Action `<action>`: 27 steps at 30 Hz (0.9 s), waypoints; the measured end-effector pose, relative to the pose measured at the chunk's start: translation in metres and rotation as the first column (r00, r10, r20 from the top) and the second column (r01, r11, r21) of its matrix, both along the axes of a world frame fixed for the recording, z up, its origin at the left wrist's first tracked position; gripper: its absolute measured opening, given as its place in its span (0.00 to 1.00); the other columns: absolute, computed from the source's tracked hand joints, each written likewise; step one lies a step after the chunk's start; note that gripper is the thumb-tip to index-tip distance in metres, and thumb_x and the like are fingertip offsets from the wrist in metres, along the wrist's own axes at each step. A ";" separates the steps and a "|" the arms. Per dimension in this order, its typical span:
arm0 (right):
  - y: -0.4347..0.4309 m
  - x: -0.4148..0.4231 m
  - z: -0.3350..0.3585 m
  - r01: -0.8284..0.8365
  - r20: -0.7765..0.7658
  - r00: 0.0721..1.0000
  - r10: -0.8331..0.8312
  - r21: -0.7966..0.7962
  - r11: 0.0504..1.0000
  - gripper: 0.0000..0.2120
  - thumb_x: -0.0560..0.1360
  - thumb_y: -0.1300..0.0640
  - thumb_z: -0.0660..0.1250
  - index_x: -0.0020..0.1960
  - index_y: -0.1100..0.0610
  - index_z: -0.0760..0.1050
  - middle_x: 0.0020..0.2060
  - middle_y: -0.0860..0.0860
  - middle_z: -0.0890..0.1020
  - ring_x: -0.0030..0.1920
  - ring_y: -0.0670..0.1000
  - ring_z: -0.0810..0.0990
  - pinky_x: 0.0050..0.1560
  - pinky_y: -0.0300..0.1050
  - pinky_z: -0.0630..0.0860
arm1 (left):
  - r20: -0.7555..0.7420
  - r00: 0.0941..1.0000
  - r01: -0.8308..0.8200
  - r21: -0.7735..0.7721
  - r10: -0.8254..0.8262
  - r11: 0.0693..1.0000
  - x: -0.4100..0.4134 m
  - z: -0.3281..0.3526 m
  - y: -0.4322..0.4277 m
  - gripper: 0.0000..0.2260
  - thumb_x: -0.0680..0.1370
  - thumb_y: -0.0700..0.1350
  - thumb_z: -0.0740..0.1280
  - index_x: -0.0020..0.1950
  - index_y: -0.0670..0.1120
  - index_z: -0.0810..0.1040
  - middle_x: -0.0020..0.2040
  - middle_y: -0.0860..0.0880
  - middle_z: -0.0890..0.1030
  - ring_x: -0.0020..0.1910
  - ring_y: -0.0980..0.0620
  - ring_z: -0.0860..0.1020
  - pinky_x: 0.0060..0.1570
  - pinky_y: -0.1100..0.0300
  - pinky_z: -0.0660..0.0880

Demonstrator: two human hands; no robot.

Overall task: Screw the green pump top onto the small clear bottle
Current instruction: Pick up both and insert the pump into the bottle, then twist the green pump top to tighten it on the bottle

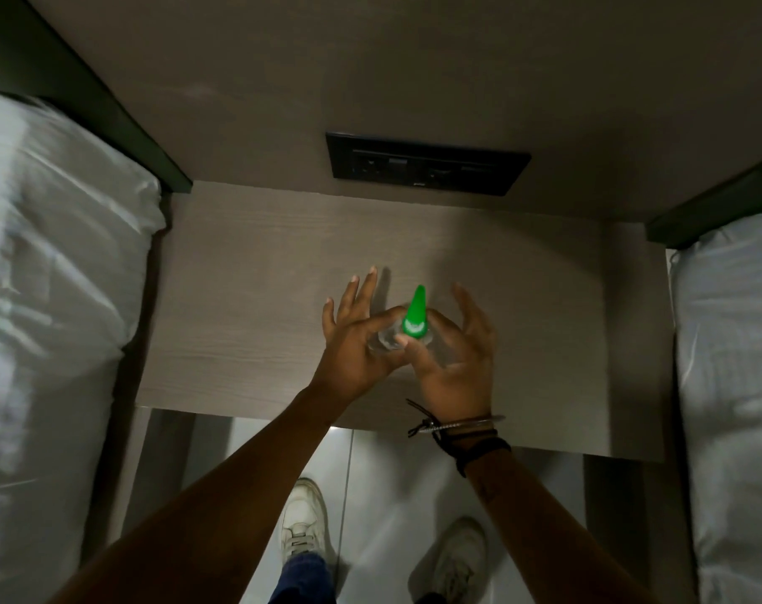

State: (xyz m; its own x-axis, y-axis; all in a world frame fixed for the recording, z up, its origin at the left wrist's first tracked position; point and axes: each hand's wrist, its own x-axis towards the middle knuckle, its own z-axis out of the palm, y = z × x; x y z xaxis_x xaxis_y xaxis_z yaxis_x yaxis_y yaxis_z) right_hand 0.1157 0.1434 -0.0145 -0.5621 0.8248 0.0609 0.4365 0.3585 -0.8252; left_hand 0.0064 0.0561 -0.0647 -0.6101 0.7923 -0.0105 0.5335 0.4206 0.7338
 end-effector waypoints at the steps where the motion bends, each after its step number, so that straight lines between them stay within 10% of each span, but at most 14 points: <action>1: 0.001 0.001 -0.003 0.001 0.001 1.000 -0.001 0.005 1.000 0.18 0.64 0.57 0.79 0.52 0.55 0.82 0.68 0.56 0.72 0.68 0.53 0.65 0.66 0.55 0.67 | 0.003 1.000 0.006 -0.001 -0.006 1.000 0.000 0.000 0.000 0.24 0.68 0.65 0.65 0.60 0.56 0.78 0.78 0.45 0.56 0.77 0.44 0.50 0.71 0.41 0.40; 15: 0.005 -0.005 -0.012 0.002 0.074 0.997 0.005 -0.096 0.995 0.19 0.61 0.57 0.81 0.50 0.57 0.81 0.70 0.57 0.70 0.70 0.57 0.67 0.68 0.50 0.65 | 0.045 0.999 -0.008 0.010 0.008 1.000 0.002 -0.003 0.000 0.22 0.69 0.59 0.71 0.62 0.60 0.75 0.79 0.49 0.54 0.78 0.47 0.47 0.71 0.41 0.38; 20: 0.014 -0.003 -0.016 -0.144 0.088 0.983 0.160 -0.169 0.975 0.31 0.63 0.55 0.79 0.64 0.52 0.73 0.74 0.56 0.64 0.73 0.57 0.63 0.71 0.56 0.65 | 0.015 1.000 -0.010 0.010 0.010 1.000 0.001 -0.005 0.000 0.21 0.69 0.54 0.73 0.62 0.57 0.77 0.77 0.50 0.53 0.77 0.46 0.47 0.71 0.37 0.41; 27: 0.019 -0.012 -0.021 -0.084 0.003 0.996 0.085 -0.165 0.983 0.20 0.57 0.60 0.82 0.46 0.58 0.81 0.64 0.59 0.75 0.64 0.59 0.73 0.62 0.62 0.74 | 0.054 0.998 -0.023 0.024 0.022 0.999 0.001 -0.009 0.002 0.24 0.69 0.64 0.68 0.62 0.59 0.76 0.78 0.51 0.53 0.77 0.49 0.47 0.71 0.41 0.39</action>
